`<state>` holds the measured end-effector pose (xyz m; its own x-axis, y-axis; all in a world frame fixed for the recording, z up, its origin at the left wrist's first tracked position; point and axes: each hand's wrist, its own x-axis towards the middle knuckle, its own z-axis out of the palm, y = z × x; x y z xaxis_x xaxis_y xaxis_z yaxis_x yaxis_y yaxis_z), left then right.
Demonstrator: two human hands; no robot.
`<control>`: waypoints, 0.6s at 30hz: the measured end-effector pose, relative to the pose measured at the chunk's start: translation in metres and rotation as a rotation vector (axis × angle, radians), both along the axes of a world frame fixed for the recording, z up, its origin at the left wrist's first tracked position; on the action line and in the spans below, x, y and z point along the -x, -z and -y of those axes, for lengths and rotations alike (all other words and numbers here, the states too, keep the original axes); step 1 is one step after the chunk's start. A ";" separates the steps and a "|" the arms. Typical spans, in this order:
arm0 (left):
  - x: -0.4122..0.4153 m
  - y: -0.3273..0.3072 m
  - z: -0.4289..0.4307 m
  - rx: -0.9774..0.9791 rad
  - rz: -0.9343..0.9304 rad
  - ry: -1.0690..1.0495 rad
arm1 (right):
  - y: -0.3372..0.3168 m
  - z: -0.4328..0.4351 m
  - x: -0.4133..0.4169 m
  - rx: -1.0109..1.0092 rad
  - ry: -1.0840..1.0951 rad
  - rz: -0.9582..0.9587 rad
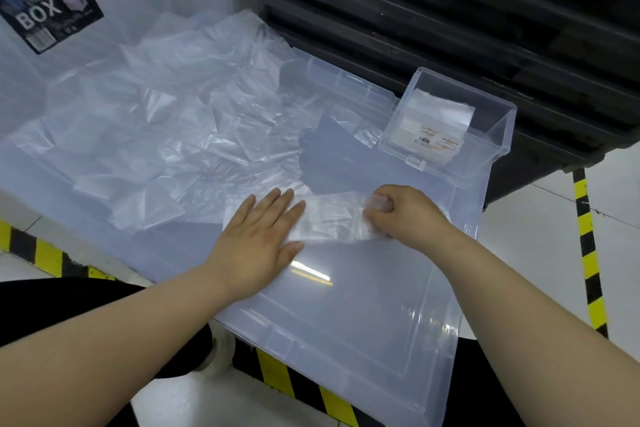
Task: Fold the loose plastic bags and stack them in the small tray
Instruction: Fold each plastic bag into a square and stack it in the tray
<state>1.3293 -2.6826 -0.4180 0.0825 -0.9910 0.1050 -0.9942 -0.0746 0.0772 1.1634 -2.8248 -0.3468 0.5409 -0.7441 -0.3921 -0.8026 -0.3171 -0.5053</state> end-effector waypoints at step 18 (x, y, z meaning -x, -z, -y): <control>-0.001 -0.005 -0.001 -0.090 -0.056 -0.078 | -0.014 0.024 0.025 0.350 0.307 -0.041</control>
